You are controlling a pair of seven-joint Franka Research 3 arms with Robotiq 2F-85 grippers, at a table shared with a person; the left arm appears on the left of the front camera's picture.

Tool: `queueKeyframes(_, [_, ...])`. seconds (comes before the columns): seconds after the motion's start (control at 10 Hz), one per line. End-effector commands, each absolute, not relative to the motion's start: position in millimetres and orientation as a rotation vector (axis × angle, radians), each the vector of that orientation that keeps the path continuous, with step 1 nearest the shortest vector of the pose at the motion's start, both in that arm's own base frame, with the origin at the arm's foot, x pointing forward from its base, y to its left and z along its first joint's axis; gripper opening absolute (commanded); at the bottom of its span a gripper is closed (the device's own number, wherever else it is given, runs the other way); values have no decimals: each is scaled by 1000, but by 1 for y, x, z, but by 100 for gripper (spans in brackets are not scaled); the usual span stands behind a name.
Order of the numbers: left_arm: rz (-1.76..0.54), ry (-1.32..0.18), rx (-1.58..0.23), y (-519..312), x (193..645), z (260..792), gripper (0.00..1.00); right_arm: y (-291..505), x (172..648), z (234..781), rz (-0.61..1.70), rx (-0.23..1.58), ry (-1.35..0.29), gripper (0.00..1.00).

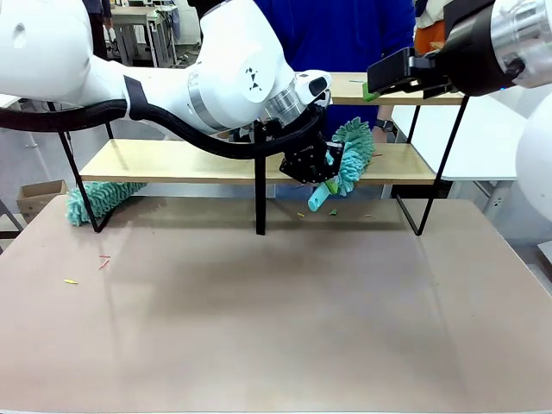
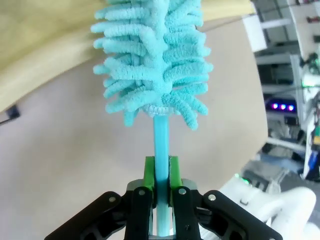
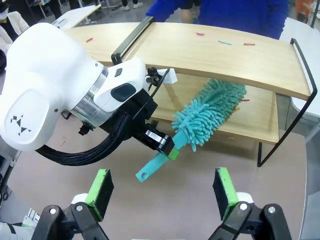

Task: Clean the shelves.
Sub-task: Clean a randomly selected level of the Shelf with the Duster.

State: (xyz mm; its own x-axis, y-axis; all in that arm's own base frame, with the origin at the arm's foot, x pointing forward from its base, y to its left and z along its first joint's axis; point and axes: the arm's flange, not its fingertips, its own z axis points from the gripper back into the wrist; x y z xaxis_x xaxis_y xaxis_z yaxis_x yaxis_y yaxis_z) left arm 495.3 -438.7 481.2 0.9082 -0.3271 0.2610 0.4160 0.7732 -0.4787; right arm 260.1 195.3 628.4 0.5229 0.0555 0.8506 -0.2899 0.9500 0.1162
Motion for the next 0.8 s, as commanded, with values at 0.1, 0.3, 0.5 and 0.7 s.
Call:
queueKeyframes(0.1, [-535,-35,-688,-427,502,483,13,196,260,629,208,261,-1002,100])
queueKeyframes(0.3, [-656,50,-674,-413,498,490,13,196,260,629,208,261,-1002,100])
queueKeyframes(0.5, [-792,135,-691,-385,487,500,13,196,260,629,208,261,-1002,100])
queueKeyframes(0.7, [-948,147,-723,-354,467,512,13,196,260,629,208,261,-1002,100])
